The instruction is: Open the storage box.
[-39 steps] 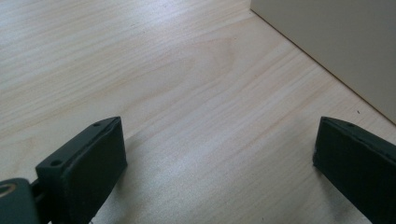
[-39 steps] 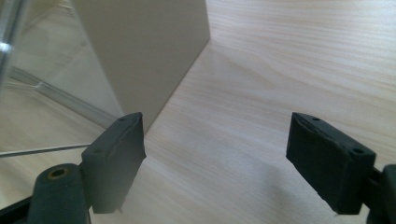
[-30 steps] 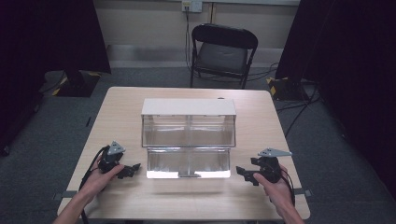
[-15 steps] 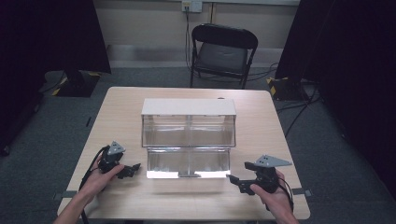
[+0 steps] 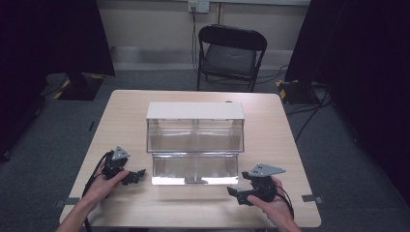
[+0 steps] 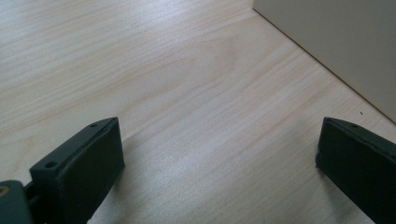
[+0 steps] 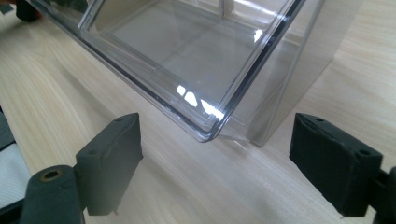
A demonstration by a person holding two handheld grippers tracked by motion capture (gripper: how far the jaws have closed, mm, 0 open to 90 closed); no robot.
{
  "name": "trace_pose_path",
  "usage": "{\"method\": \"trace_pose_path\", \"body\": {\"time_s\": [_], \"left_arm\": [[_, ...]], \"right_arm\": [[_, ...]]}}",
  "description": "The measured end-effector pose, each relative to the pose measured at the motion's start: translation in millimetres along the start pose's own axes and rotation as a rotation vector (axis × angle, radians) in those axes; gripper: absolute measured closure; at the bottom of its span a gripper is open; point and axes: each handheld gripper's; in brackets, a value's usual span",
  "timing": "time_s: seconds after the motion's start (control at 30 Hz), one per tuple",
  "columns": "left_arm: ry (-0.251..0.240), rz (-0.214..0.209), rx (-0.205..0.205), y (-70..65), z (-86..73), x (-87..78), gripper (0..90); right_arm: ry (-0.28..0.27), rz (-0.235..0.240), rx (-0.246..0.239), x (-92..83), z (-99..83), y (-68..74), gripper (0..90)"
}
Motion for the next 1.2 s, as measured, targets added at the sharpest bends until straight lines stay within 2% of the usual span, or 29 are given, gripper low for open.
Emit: {"method": "trace_pose_path", "body": {"time_s": [0.6,1.03,1.2], "left_arm": [[-0.001,0.001,-0.002,-0.2,-0.1,0.0,0.3],[0.001,0.001,-0.002,-0.2,-0.1,-0.2,0.3],[0.001,-0.001,0.001,-0.2,-0.3,-0.3,0.3]], "right_arm": [[0.010,-0.029,0.034,10.7,0.1,-9.4,21.4],[0.005,-0.027,0.056,15.3,0.2,-6.9,21.4],[-0.005,-0.031,0.043,13.8,0.7,-4.7,21.9]]}}
Point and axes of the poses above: each handheld gripper's, and its own axes: x roughly forward along the jaws, z roughly out of its top, y roughly to its left, and after that the axes turned 6 degrees about y, right-handed
